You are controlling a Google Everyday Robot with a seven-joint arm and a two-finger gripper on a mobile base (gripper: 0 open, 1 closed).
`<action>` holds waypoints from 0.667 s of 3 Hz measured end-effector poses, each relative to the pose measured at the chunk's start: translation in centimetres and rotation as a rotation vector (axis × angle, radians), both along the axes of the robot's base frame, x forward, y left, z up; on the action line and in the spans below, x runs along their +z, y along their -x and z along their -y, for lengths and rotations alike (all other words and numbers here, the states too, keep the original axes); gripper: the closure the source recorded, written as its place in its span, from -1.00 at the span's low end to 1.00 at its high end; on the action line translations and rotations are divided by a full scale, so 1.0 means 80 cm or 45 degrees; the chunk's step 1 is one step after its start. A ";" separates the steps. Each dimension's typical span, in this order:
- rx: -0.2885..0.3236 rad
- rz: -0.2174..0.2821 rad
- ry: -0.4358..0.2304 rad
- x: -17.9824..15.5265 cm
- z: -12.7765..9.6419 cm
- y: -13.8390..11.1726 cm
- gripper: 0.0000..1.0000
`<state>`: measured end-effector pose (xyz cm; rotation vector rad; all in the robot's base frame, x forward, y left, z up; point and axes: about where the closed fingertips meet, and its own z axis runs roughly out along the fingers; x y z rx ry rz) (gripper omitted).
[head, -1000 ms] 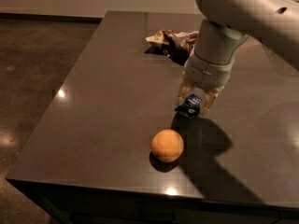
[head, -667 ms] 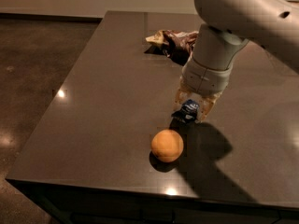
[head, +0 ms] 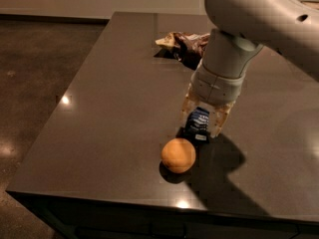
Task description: Move rxbar blueberry near orange
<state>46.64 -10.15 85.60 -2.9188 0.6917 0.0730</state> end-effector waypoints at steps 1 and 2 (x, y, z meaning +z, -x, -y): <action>-0.001 0.009 -0.003 0.000 -0.001 -0.001 -1.00; -0.001 0.009 -0.003 0.000 -0.001 -0.001 -1.00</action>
Offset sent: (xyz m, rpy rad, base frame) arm 0.0007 0.0007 0.0003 0.0019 -0.0049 -0.0005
